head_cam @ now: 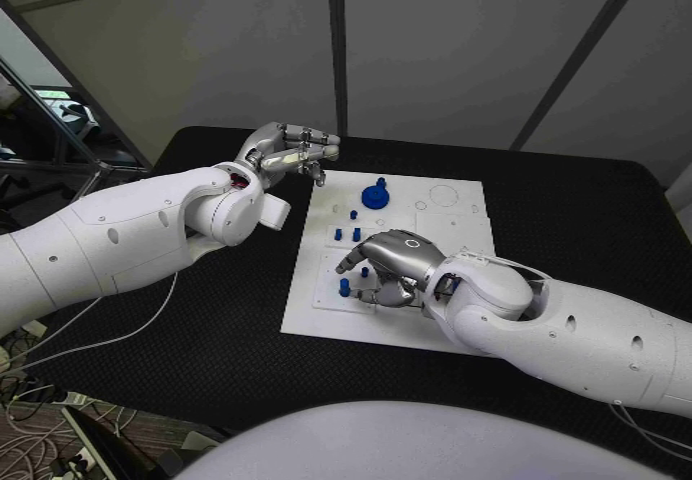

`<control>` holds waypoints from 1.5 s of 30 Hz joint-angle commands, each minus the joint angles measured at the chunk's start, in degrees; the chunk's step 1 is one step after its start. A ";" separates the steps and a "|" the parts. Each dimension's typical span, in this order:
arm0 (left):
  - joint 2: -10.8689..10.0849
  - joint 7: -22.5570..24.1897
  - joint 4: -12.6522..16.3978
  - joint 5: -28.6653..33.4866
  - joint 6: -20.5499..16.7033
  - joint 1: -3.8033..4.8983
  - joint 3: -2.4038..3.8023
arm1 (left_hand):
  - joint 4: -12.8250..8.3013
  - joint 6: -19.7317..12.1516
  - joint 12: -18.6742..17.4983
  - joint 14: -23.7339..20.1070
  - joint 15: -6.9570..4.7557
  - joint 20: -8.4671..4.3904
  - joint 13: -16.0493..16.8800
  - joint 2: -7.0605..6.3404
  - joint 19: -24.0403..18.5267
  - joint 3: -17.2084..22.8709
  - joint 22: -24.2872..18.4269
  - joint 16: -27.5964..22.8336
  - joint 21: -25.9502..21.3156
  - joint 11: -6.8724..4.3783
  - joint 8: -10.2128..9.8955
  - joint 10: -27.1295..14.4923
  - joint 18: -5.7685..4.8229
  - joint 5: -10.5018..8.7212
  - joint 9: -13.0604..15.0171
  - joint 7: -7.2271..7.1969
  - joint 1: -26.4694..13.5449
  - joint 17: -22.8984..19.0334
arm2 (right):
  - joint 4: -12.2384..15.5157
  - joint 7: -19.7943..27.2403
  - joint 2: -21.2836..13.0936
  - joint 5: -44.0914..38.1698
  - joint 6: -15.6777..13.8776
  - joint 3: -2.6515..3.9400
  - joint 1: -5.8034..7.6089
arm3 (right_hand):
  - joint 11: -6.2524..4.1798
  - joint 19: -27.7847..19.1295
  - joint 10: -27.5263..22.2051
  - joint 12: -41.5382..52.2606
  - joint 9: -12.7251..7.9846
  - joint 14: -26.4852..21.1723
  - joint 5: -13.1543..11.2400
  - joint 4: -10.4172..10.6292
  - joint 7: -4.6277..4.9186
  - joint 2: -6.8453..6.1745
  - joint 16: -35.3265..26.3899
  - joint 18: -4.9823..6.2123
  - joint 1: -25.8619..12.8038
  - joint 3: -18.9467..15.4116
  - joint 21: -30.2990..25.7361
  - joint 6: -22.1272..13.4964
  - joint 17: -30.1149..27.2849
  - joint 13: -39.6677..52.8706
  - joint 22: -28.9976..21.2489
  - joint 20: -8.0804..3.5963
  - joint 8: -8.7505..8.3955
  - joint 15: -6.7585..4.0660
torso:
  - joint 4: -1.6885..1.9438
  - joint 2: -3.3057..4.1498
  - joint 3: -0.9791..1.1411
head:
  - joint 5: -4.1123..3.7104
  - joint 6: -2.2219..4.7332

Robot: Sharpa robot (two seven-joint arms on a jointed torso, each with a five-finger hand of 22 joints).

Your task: Assemble the parts on the task board

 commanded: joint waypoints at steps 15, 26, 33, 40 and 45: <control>-0.19 0.03 -0.09 0.15 0.84 0.08 0.01 | 0.01 -0.29 0.41 -0.26 0.01 0.25 0.13 0.76 0.15 -0.43 -0.13 0.13 -0.23 -0.05 0.44 -0.52 -0.64 0.20 0.01 0.05 -0.13 -0.09 | 6.50 -2.64 -17.48 19.63 -3.22 2.94 0.55 | -4.52 3.86 19.00 12.50 1.47 2.98 -0.94 2.22 -0.48 2.08 3.15 -0.59 -0.93 -0.71 3.20 7.97 6.23 4.28 3.64 -2.57 3.88 -3.08 | -0.60 -0.30 -0.01 | -4.26 1.19; -0.81 0.33 0.28 0.15 1.26 0.07 -0.02 | 0.51 -0.42 0.95 -0.30 0.07 0.33 0.24 0.54 0.19 -1.09 -0.33 0.23 -0.45 -0.04 0.59 -0.84 -0.65 0.19 0.02 0.00 -0.89 -0.17 | 10.22 -12.17 -26.25 18.98 -3.41 3.19 0.46 | -7.00 8.21 25.11 53.19 4.16 3.83 3.39 7.60 -3.46 0.15 5.05 -1.99 -4.65 -7.72 7.13 9.50 9.65 48.26 9.64 -4.78 8.98 -5.46 | -1.78 -0.52 0.31 | -6.28 1.65; -0.91 0.38 0.21 0.15 1.33 0.06 -0.05 | 0.51 -0.42 0.95 -0.30 0.07 0.33 0.24 0.54 0.19 -1.09 -0.33 0.23 -0.45 -0.04 0.59 -0.84 -0.65 0.19 0.02 0.00 -0.89 -0.17 | 11.79 -19.80 -28.16 16.93 -2.96 3.01 0.20 | -6.79 9.33 25.25 60.99 5.79 4.45 11.49 12.75 -2.92 -0.60 7.11 -2.36 -8.33 -14.23 8.94 7.37 13.86 58.19 12.25 -4.76 10.55 -5.07 | -1.73 -0.64 0.13 | -7.70 1.67; -1.10 0.38 0.24 0.15 1.33 0.03 -0.06 | 0.55 -0.43 1.01 -0.30 0.07 0.34 0.25 0.56 0.19 -1.13 -0.36 0.25 -0.48 -0.05 0.61 -0.88 -0.65 0.22 0.02 -0.01 -0.93 -0.18 | 12.83 -23.84 -27.81 15.48 -1.80 2.76 -1.25 | -6.33 9.40 24.83 63.74 7.46 4.47 11.49 13.51 -2.59 0.71 7.43 -2.32 -10.20 -21.15 9.03 4.45 14.54 62.22 12.45 -4.48 12.63 -4.70 | -1.68 -0.44 0.22 | -8.20 1.60; -1.33 0.39 0.24 0.15 1.28 0.00 -0.07 | 0.55 -0.43 1.01 -0.30 0.07 0.34 0.25 0.56 0.19 -1.14 -0.36 0.25 -0.48 -0.05 0.62 -0.88 -0.65 0.22 0.02 -0.01 -0.93 -0.18 | 12.73 -24.78 -27.17 14.36 -1.05 2.72 -1.64 | -6.27 9.41 24.73 64.06 7.97 4.48 11.24 13.54 -2.52 1.10 7.47 -2.32 -10.22 -22.58 9.03 3.78 14.64 62.85 12.47 -4.41 13.35 -4.65 | -1.58 -0.40 0.12 | -8.14 1.61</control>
